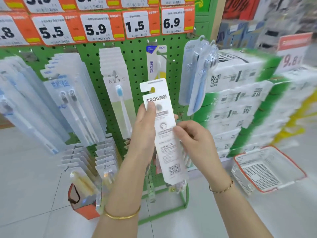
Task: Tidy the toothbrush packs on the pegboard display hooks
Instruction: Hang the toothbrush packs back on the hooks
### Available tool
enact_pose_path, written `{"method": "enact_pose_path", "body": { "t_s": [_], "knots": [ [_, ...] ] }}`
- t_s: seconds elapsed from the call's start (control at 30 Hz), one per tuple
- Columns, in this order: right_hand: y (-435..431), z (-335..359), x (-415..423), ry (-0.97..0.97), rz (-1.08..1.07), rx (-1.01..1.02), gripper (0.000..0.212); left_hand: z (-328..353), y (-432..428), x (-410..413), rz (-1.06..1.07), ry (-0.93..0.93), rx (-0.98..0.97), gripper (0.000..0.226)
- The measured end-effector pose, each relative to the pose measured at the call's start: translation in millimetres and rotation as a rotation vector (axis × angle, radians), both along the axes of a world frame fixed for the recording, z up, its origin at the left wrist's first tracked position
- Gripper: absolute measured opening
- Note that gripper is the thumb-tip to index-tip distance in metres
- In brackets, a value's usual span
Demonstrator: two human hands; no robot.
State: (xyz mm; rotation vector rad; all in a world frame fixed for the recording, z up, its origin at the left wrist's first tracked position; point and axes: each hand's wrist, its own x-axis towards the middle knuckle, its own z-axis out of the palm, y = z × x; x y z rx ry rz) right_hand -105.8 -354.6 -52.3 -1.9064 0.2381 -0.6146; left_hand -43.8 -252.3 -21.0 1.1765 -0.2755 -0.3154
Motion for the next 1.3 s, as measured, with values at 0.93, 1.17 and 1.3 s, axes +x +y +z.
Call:
{"method": "enact_pose_path", "body": {
  "t_s": [0.93,1.17,1.3],
  "knots": [
    [-47.9,-22.0,-5.9,-0.086,-0.114,0.361,0.025,-53.8,4.0,-30.7,-0.525,-0.451,0.920,0.072],
    [-44.4,-22.7,-4.3,-0.109,-0.136,0.368,0.021,-65.6,-14.6,-35.9,-0.205,-0.559,0.841,0.113],
    [-45.3,-19.8,-5.9,-0.125,-0.107,0.370,0.020,-68.4,-20.2,-33.4,-0.172,-0.565,0.907,0.119]
  ]
}}
